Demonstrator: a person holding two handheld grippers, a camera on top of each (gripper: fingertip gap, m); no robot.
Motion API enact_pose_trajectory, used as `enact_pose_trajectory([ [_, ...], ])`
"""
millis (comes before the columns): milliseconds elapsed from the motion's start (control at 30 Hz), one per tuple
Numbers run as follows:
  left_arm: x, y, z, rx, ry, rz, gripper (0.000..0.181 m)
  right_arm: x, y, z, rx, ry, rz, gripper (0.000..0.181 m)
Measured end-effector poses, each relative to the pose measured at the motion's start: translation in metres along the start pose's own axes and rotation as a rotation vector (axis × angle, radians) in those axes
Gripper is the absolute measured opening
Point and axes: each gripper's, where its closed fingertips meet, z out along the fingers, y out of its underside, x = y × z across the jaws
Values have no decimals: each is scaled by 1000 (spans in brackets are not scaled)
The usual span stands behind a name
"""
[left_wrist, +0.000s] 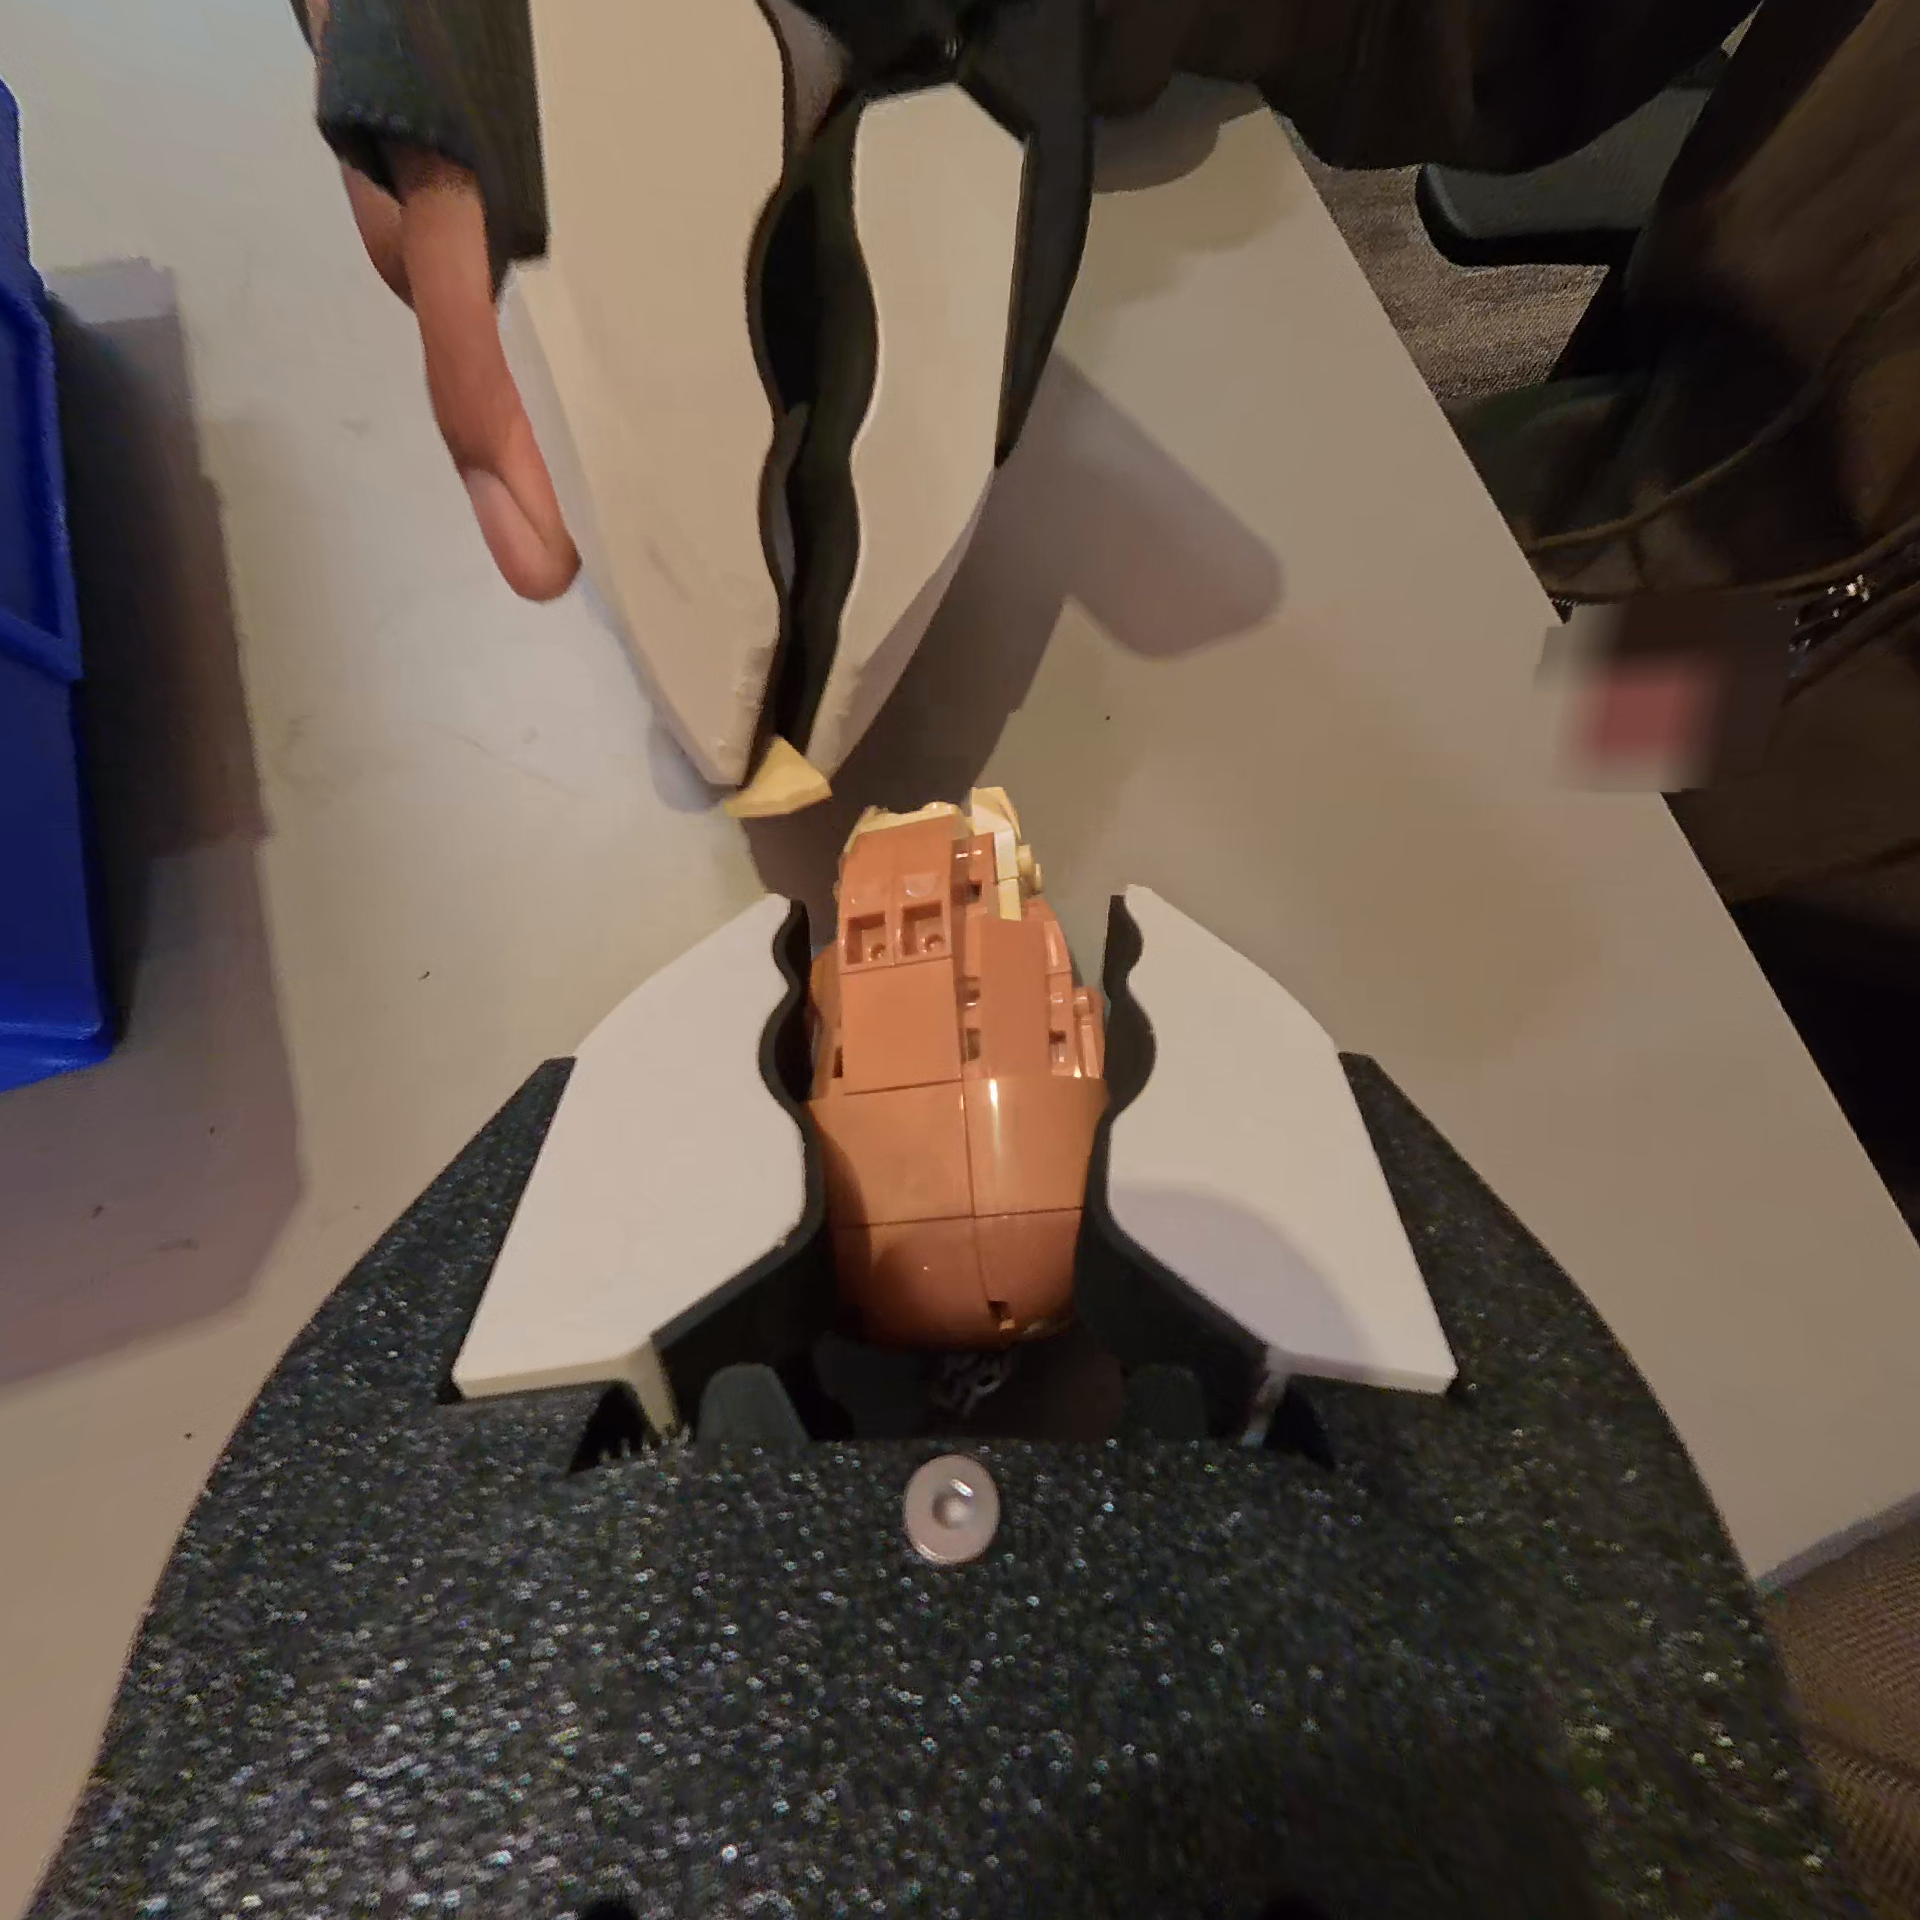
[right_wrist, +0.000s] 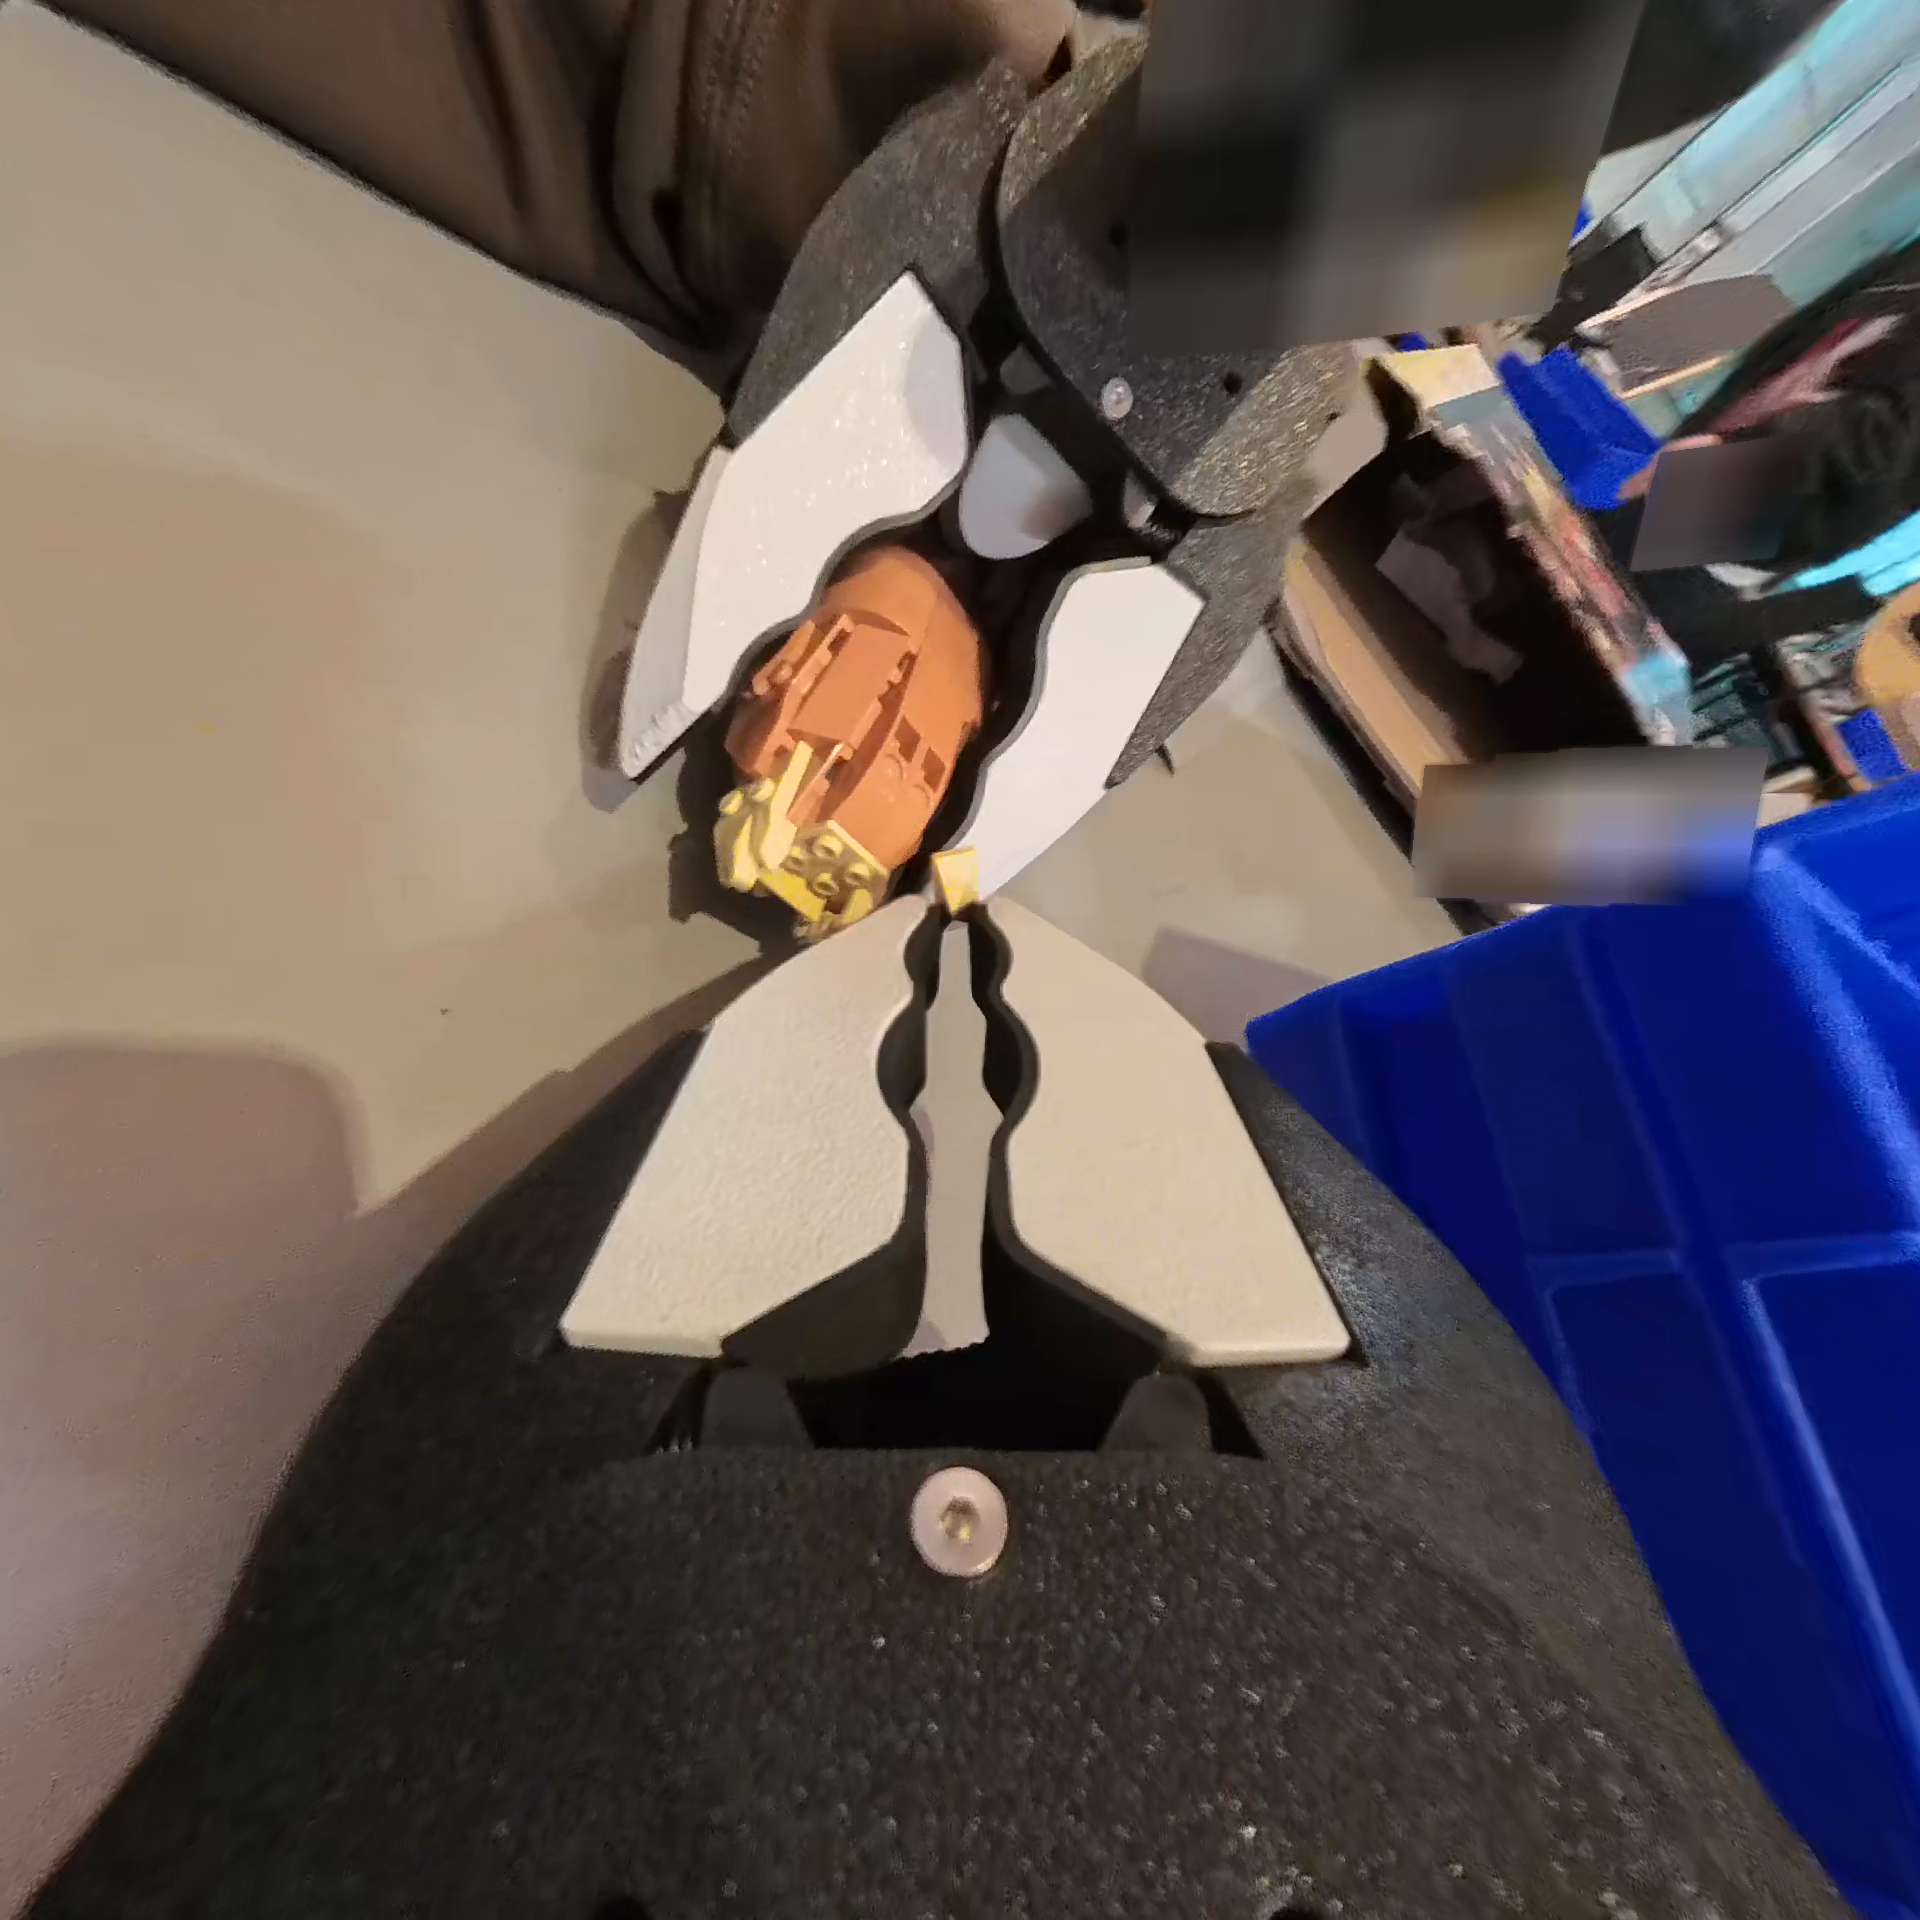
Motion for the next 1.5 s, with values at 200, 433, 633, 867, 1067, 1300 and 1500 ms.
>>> enact_pose_trajectory([
  [200, -1, 0, 1, -11, -11, 6, 54, 59, -41, -34, 179, 371, -72, 5],
  [433, -2, -1, 1, -15, -22, 10, 54, 196, -23, -94, -123, 990, 85, 6],
  [633, -5, -1, 0, -14, -40, 11, 54, 186, 7, -87, -148, 959, 221, 12],
  [867, -30, -17, -16, 68, -224, 65, 54, 141, -2, -61, 33, 643, 450, 14],
  [1067, -49, -61, -54, 232, -596, 385, 54, 94, -17, -34, 74, 234, 653, 14],
  [1300, -48, -99, -103, 370, -949, 610, 53, 84, -46, -40, 274, 76, 771, 13],
  [1500, -47, -108, -120, 374, -1138, 707, 54, 70, -69, -38, 369, 1, 716, 17],
])
